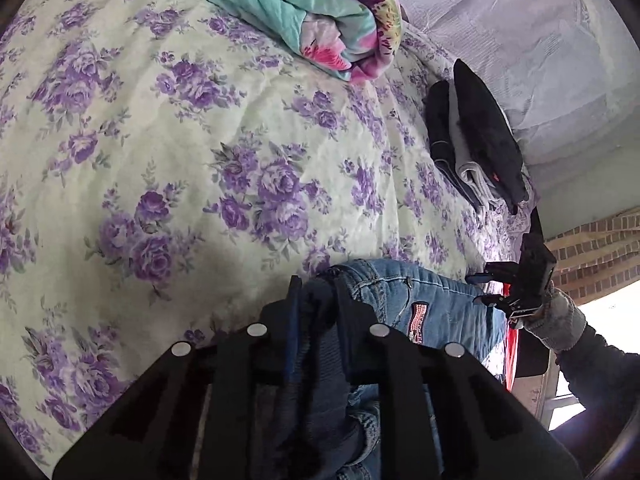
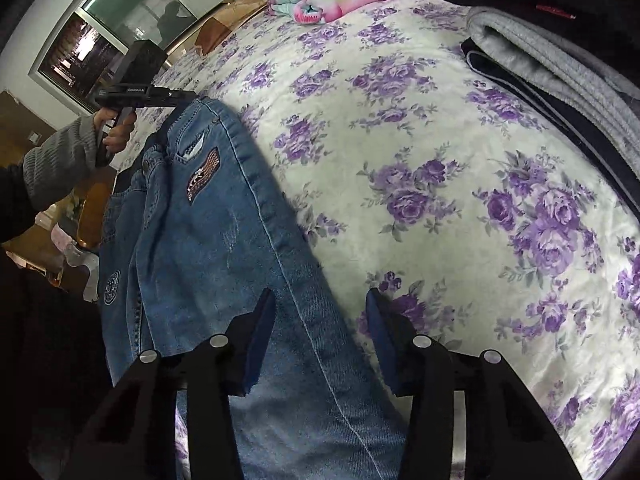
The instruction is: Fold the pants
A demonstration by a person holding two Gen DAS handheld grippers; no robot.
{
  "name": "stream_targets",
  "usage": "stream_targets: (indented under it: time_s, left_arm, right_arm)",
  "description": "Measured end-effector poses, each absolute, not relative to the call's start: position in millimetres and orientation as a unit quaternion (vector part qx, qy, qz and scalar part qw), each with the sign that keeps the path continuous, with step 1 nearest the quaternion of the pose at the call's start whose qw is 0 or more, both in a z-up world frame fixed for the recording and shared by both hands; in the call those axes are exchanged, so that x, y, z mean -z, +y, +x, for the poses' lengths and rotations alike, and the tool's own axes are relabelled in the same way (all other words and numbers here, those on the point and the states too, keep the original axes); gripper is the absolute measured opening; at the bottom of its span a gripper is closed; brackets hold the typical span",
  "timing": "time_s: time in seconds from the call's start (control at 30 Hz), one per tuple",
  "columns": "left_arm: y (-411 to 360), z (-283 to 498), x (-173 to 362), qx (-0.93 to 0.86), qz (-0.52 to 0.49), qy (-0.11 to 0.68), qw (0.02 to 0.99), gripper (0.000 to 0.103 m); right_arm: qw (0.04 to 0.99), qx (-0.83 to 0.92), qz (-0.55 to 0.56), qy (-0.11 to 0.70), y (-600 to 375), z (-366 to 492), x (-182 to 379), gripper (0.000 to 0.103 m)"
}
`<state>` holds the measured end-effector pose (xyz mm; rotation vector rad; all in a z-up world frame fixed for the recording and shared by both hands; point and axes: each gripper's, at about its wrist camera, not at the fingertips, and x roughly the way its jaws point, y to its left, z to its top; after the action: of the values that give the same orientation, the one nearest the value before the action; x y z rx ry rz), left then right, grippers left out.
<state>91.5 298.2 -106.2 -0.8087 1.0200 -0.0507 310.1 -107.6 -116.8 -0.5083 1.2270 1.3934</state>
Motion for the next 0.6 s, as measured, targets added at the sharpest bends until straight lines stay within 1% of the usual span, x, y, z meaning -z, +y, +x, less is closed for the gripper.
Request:
stream_targets:
  time_s: [0.03, 0.07, 0.1, 0.13, 0.17, 0.23, 0.27, 0.3, 0.33, 0.4, 0.6]
  left_arm:
    - [298, 93, 109, 0.023, -0.375, 0.480, 0.793, 0.016]
    - [299, 95, 111, 0.018, -0.370, 0.488, 0.791, 0.021]
    - [299, 96, 113, 0.010, -0.365, 0.494, 0.789, 0.033]
    - [299, 98, 115, 0.001, -0.360, 0.499, 0.788, 0.041]
    - [299, 100, 118, -0.004, -0.358, 0.503, 0.787, 0.043]
    - [298, 101, 118, -0.001, -0.354, 0.505, 0.787, 0.037]
    - [297, 101, 115, 0.011, -0.353, 0.501, 0.790, 0.022]
    - [294, 101, 108, 0.010, -0.343, 0.496, 0.798, 0.017]
    - [291, 100, 101, 0.014, -0.335, 0.490, 0.805, 0.014]
    - [284, 97, 87, 0.021, -0.319, 0.476, 0.819, 0.012]
    - [278, 78, 60, 0.042, -0.321, 0.443, 0.836, 0.012]
  right_arm:
    - [0.563, -0.594, -0.227, 0.528, -107, 307, 118, 0.023]
    - [0.556, -0.595, -0.238, 0.529, -107, 302, 118, 0.018]
    - [0.550, -0.598, -0.246, 0.529, -108, 298, 116, 0.014]
    - [0.548, -0.598, -0.253, 0.528, -109, 294, 115, 0.013]
    - [0.552, -0.595, -0.260, 0.523, -109, 290, 113, 0.012]
    - [0.567, -0.587, -0.269, 0.512, -112, 284, 105, 0.011]
    - [0.579, -0.582, -0.272, 0.503, -114, 280, 99, 0.010]
    - [0.592, -0.576, -0.273, 0.493, -116, 277, 93, 0.010]
    - [0.605, -0.570, -0.269, 0.487, -119, 272, 86, 0.009]
    - [0.622, -0.559, -0.270, 0.477, -123, 261, 74, 0.009]
    - [0.659, -0.538, -0.267, 0.453, -144, 220, 39, 0.009]
